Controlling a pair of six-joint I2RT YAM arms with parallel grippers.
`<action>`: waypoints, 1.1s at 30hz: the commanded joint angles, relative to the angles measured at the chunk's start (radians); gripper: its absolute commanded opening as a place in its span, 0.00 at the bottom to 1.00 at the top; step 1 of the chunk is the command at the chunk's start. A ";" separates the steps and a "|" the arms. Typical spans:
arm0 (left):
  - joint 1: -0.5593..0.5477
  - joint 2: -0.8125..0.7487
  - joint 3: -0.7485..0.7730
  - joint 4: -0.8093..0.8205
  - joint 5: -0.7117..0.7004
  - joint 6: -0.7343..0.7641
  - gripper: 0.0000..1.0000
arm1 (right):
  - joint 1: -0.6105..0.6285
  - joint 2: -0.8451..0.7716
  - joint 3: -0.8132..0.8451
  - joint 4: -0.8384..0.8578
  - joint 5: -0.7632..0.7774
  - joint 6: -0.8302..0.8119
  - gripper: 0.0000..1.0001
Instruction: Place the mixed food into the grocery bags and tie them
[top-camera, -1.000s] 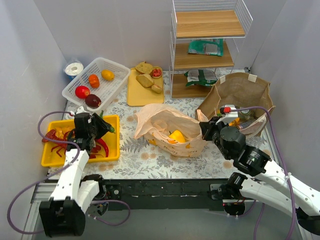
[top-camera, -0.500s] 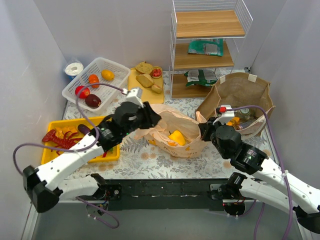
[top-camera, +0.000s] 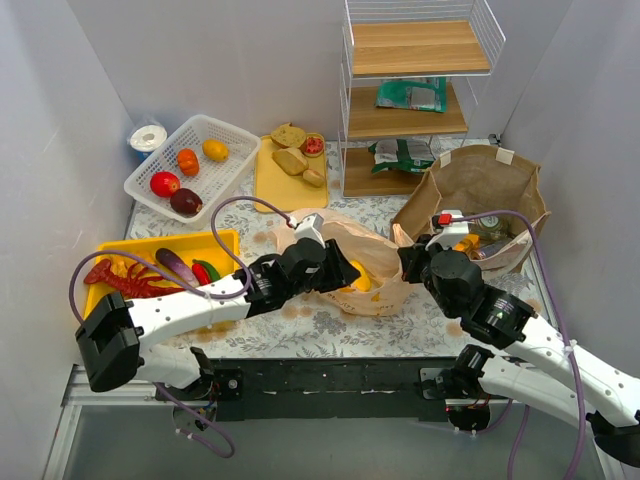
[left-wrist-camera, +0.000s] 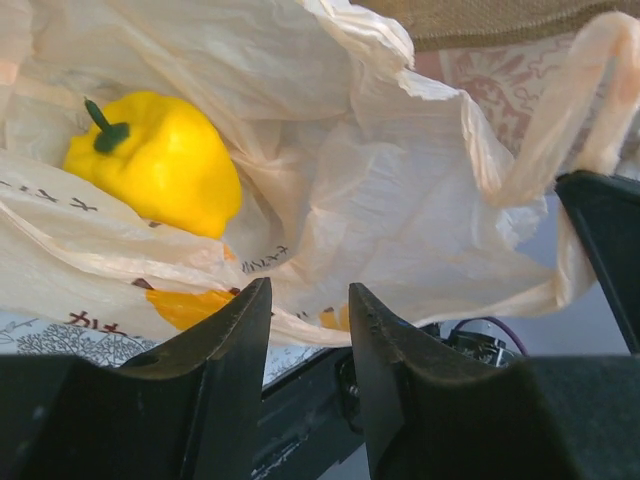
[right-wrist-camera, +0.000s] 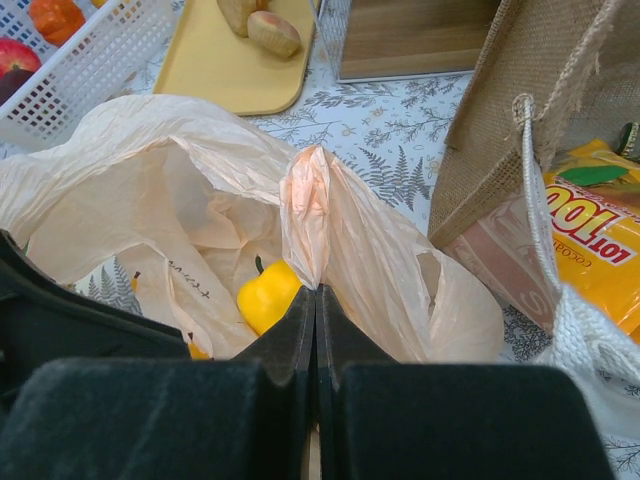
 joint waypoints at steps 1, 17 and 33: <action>0.014 -0.020 0.041 -0.009 -0.052 0.034 0.38 | 0.000 -0.023 0.037 0.005 0.028 0.018 0.01; 0.812 -0.350 -0.045 -0.520 0.020 0.481 0.90 | 0.000 -0.024 0.017 0.025 0.016 0.015 0.01; 0.962 -0.094 -0.186 -0.307 0.105 0.512 0.69 | 0.000 -0.098 0.006 -0.009 0.059 0.009 0.01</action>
